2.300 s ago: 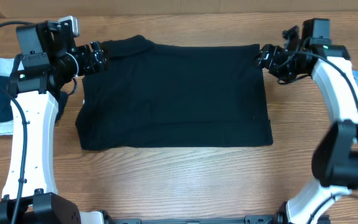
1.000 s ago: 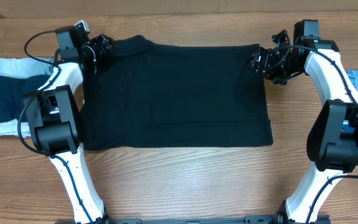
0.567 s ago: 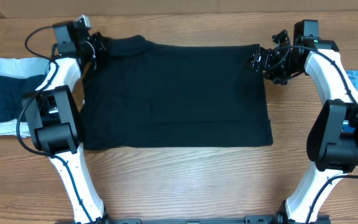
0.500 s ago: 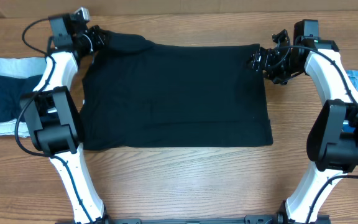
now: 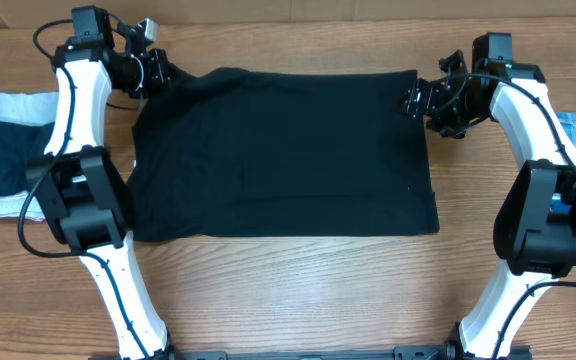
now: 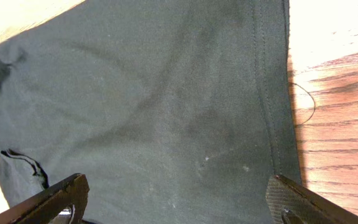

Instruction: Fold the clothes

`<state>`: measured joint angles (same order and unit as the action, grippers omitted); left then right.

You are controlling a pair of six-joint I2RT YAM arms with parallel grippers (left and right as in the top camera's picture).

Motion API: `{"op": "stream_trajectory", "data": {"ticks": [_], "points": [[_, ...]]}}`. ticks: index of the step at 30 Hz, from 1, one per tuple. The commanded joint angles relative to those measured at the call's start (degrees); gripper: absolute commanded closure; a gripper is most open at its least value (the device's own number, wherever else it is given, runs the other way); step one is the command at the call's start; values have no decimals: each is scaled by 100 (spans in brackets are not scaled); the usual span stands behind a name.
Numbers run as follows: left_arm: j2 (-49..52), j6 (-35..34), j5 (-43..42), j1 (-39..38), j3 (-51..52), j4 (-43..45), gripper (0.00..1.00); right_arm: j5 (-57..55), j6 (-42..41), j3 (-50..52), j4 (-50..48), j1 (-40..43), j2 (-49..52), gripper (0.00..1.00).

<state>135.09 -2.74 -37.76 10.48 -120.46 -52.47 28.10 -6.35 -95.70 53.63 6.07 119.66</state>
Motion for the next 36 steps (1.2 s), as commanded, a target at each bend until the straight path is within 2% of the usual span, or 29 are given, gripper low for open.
{"op": "stream_trajectory", "data": {"ticks": [1,4,12,25,26,27,28,29,30,33,36], "points": [[-501,511,562,-39,-164,-428,96,-11,46,-146,-11,11,-66,4],[-503,730,662,-33,-164,-1060,96,-20,46,-146,-7,11,-66,5],[-503,726,1088,-33,-164,-2374,94,-24,66,-146,4,11,-66,5],[-503,726,1438,-44,-162,-3036,90,-153,66,-146,-13,11,-66,4],[-503,726,1438,-44,-162,-3036,81,-153,66,-146,-13,11,-66,4],[-503,713,1436,-44,-162,-3038,59,-151,66,-146,-13,11,-66,4],[-503,684,1438,-44,-162,-3034,41,-151,66,-146,-11,11,-66,4],[-503,684,1436,-44,-162,-3014,39,-151,66,-146,-13,11,-66,4],[-503,684,1436,-42,-162,-2997,29,-151,66,-146,-13,11,-66,4],[-503,686,1276,-28,-164,-2664,24,-151,66,-146,-17,11,-66,4],[-503,686,984,-201,-157,-2105,28,-153,66,-146,-17,11,-66,4]]}}
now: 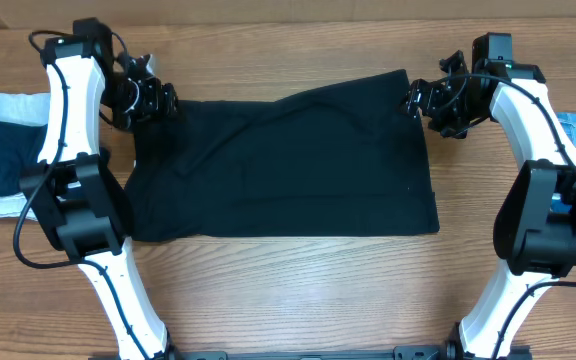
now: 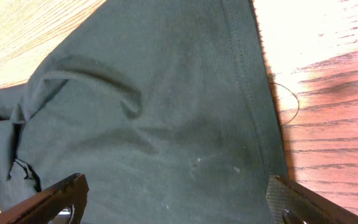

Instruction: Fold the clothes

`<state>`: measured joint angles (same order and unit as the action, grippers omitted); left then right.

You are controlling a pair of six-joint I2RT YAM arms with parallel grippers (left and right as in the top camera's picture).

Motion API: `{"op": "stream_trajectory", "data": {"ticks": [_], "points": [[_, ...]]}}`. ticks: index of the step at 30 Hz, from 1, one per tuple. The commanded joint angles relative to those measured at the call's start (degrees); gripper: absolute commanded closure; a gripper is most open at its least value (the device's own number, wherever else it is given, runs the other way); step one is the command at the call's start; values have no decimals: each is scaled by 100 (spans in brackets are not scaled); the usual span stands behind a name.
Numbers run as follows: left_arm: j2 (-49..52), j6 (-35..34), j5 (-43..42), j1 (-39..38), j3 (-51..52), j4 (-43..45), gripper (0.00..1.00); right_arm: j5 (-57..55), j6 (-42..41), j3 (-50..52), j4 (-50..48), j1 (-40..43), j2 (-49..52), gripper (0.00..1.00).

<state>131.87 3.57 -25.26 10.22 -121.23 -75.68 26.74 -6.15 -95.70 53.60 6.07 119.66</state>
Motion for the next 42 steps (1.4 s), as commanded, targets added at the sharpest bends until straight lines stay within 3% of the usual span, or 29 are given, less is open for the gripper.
{"op": "stream_trajectory", "data": {"ticks": [1,3,4,6,8,13,16,19,26,29,31,35,38,42], "points": [[-179,52,-264,-319,-79,367,33,-15,46,-146,-15,11,-66,4],[-175,42,-15,-634,-46,767,48,-15,44,-146,-15,11,-66,4],[-173,-37,258,-822,31,1034,49,-15,44,-146,-13,11,-66,4],[-85,-57,761,-1121,76,1233,28,-17,44,-146,9,11,-66,4],[98,-55,1189,-1314,76,1276,25,-17,46,-144,57,11,-66,4],[638,-55,1443,-1314,76,1344,29,-17,46,-144,122,11,-66,4],[658,-52,1604,-1182,74,1532,26,-17,46,-144,118,11,-66,4],[658,-52,977,-1207,76,1351,25,-101,46,-144,120,11,-66,4],[660,297,824,-1475,76,962,26,-168,46,-144,122,11,-66,4],[660,498,715,-1563,76,675,40,-168,46,-144,122,11,-66,4],[643,879,284,-1561,70,98,56,-168,46,-146,118,11,-66,4],[214,977,273,-1541,52,-328,65,-168,46,-144,120,11,-66,4],[-116,302,1471,-1405,52,518,38,-168,46,-144,120,11,-66,4],[304,308,1517,-1320,55,1115,27,-214,46,-144,122,11,-66,4]]}}
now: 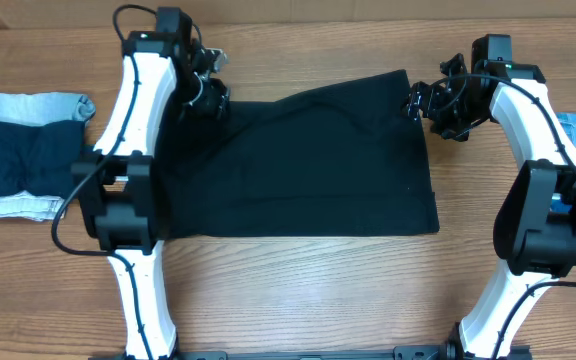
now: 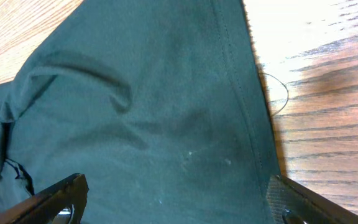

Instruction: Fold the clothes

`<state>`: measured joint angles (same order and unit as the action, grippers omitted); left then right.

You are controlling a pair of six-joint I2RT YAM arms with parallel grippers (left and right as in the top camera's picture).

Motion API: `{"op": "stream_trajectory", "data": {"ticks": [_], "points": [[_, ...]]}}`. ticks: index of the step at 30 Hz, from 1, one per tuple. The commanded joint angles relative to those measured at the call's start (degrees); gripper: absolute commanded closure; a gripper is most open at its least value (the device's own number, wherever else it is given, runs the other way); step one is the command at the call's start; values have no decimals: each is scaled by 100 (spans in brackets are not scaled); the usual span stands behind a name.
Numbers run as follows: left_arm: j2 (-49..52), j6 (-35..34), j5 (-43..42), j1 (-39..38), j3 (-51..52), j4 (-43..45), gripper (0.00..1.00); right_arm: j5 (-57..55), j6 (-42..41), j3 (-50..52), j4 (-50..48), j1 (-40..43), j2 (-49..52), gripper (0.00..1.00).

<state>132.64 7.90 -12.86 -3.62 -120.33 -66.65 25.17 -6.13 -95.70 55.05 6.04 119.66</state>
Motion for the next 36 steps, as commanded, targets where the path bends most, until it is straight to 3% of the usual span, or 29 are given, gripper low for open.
{"op": "stream_trajectory", "data": {"ticks": [1,8,11,16,28,31,33,36], "points": [[396,-101,278,63,-35,254,28,-79,44,-144,-13,13,-66,4],[918,136,-275,37,-37,203,42,-140,44,-144,66,13,-66,4],[879,396,-833,22,-39,-81,58,-205,44,-144,79,13,-66,4],[466,431,-922,22,-61,-273,78,-267,44,-146,83,13,-66,3],[50,387,-905,22,-61,-1821,75,-267,44,-146,33,13,-66,0],[50,385,-907,22,-61,-1814,75,-267,44,-144,39,13,-66,0],[52,365,-907,20,-59,-1609,69,-267,44,-160,70,13,-66,8],[59,361,-907,-50,-57,-1495,68,-675,63,-621,621,-2,-66,8]]}}
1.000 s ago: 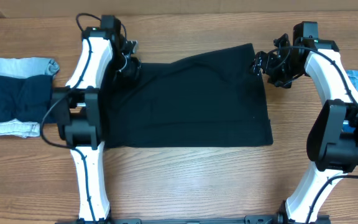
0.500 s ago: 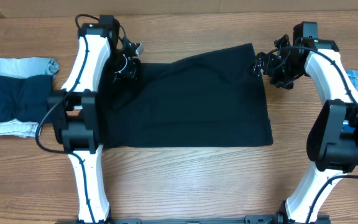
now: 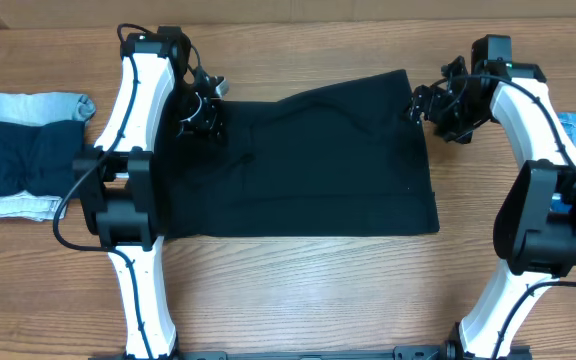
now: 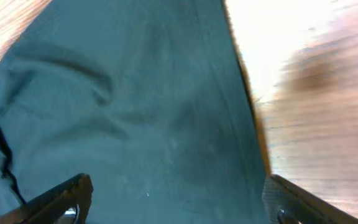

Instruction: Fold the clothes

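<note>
A black garment lies spread flat on the wooden table. Its far edge slopes down toward the left. My left gripper rests on the garment's far left part; black on black, so its jaws cannot be read. My right gripper hovers over the far right corner. In the blurred right wrist view it is open, with the dark cloth and its hemmed edge beneath the wide-apart fingers and bare wood to the right.
A stack of folded clothes, dark blue on pale grey, sits at the left edge. A light blue garment pokes in at the right edge. Both arm bases stand along the near edge.
My left gripper sits slightly nearer the front on the garment's left part. The right gripper stays open over the far right corner; its view has shifted a little and is blurred.
The garment lay wide, my left gripper at its far left corner and the right open at the far right corner. Then the far left corner sat lower and the far edge sloped. Later the left gripper stood further right and the garment's left side had drawn inward, as now.
</note>
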`<state>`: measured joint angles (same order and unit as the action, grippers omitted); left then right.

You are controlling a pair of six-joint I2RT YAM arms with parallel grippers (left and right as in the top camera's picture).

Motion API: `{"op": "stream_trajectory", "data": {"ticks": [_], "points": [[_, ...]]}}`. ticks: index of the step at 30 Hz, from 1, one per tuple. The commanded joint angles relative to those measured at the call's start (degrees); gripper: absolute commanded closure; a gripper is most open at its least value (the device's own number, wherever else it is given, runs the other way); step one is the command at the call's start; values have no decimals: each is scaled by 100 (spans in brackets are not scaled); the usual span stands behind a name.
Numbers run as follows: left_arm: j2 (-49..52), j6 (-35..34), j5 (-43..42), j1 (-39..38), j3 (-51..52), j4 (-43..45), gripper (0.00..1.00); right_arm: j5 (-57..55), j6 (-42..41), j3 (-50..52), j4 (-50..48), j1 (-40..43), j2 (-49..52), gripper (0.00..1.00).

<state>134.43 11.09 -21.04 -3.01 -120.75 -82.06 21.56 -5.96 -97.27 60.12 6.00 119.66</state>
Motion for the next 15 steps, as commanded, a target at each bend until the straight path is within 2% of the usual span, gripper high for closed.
{"op": "stream_trajectory", "data": {"ticks": [1,3,6,11,15], "points": [[-116,44,-138,-153,-15,55,68,-516,44,-750,262,-4,-66,8],[-116,52,-343,-249,-15,118,67,-568,79,-1093,37,-4,-66,8],[-116,48,-476,-348,-15,186,67,-374,778,-1108,-929,-2,31,4],[-116,46,-474,-345,-15,63,67,46,743,-1147,-2343,-24,876,5],[-116,2,-474,-345,-15,146,66,271,645,-1711,-2404,-31,1703,4]]}}
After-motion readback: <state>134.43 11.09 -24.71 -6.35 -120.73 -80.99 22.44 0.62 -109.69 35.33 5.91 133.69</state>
